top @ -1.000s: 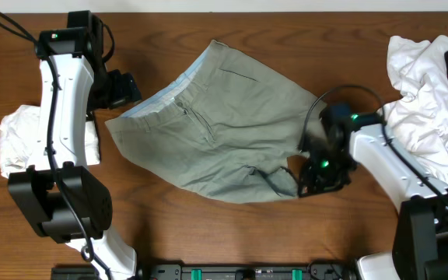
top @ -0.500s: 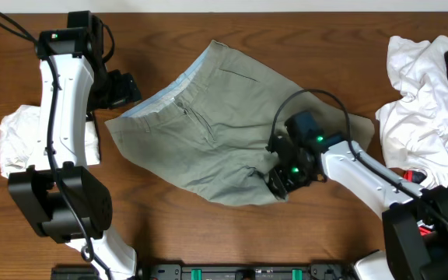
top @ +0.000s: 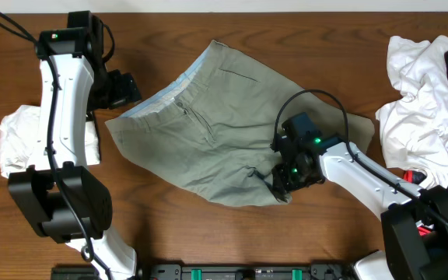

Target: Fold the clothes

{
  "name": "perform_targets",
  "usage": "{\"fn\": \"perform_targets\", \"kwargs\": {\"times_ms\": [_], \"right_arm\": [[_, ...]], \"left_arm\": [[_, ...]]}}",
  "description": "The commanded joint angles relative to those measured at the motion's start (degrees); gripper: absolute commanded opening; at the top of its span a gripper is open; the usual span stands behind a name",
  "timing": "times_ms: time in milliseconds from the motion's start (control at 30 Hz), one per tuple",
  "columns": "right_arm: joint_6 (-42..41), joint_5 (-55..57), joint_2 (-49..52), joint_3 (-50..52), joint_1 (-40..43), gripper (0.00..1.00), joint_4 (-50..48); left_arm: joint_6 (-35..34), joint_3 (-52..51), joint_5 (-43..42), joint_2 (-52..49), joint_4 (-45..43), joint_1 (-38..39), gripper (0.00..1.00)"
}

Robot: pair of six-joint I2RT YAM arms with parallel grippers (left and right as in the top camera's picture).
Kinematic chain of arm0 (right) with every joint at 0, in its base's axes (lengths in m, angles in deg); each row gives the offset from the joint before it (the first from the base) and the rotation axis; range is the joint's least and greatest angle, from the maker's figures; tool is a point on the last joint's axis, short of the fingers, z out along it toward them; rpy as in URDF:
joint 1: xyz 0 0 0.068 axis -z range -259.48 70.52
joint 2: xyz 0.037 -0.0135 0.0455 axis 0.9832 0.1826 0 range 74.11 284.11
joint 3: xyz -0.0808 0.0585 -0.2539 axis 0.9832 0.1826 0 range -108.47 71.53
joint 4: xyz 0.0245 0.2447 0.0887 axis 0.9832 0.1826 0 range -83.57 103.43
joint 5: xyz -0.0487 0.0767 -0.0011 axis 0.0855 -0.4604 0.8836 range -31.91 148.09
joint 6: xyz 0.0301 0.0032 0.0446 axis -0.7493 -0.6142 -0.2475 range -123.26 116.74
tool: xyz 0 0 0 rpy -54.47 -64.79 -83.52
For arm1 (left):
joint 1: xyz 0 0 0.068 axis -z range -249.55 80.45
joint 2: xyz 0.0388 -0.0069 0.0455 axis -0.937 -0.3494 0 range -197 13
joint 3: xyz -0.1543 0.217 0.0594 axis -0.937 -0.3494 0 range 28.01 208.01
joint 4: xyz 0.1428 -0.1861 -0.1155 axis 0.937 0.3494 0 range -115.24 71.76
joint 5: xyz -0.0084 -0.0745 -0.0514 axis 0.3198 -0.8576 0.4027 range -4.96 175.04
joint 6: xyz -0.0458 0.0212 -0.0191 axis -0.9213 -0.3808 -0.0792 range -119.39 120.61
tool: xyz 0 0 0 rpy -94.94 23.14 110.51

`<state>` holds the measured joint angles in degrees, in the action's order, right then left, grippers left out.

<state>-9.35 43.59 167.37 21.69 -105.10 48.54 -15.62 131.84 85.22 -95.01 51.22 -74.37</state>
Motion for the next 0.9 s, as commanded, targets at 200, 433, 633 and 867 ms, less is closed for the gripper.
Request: {"fn": "perform_targets", "kwargs": {"times_ms": [200, 433, 633, 867], "right_arm": [[-0.8, -1.0, -0.4, 4.5, -0.7, 0.54, -3.8], [-0.8, -7.1, -0.8, 7.1, -0.7, 0.01, -6.1], [-2.2, -10.5, -6.2, -3.9, -0.6, 0.01, 16.9], [1.8, -14.4, -13.8, -35.1, 1.4, 0.11, 38.8]], "left_arm": [[0.8, -0.2, 0.2, -0.3, 0.4, -0.2, 0.98], [0.8, -0.2, 0.2, -0.3, 0.4, -0.2, 0.98], [0.7, -0.2, 0.2, -0.3, 0.2, -0.2, 0.98], [0.7, -0.2, 0.2, -0.3, -0.2, -0.2, 0.98]]}}
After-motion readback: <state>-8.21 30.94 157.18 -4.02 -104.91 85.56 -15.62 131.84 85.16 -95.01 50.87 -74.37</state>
